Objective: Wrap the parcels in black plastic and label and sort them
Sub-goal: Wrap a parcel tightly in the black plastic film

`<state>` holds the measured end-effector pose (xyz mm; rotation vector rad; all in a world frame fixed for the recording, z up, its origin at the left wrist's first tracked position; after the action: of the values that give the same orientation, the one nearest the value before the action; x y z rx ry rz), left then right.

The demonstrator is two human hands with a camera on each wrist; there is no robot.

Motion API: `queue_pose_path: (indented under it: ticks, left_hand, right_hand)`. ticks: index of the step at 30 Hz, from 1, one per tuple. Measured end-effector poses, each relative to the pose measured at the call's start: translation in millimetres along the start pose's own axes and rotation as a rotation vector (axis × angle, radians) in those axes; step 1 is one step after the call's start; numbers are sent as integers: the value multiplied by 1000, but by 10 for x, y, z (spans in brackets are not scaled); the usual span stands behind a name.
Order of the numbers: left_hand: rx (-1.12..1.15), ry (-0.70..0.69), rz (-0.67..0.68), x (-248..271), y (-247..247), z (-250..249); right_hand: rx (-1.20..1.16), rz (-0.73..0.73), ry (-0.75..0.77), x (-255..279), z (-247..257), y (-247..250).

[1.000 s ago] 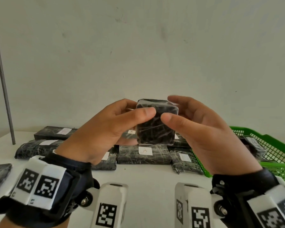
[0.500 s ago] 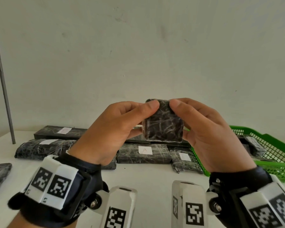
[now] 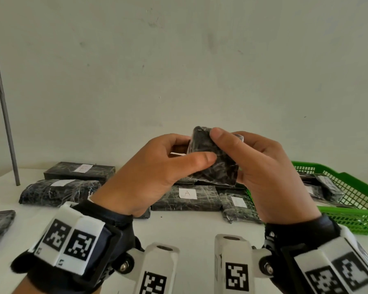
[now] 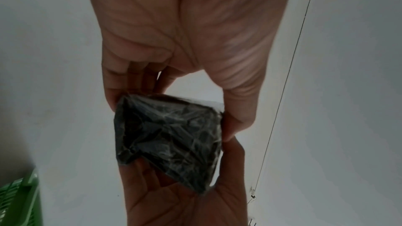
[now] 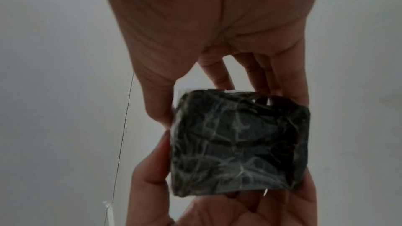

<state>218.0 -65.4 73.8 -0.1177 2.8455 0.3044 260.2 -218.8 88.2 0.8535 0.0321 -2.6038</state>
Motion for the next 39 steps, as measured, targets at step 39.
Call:
queue_pose_path:
  ticks: [39]
  left_hand:
    - [123,6,76,3,54,7]
  right_hand:
    - [-14,95,-2,-13,-14,-18]
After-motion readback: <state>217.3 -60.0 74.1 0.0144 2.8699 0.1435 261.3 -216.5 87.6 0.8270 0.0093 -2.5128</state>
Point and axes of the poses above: each hand's wrist, its own x-axis away from the middle knuckle, its own y-axis out of the back of the hand, z = x × y, the point moved 8 cm from there along -x, towards the middle knuckle, and after that the axes turned 6 degrees about y, right-handed, at the moved point
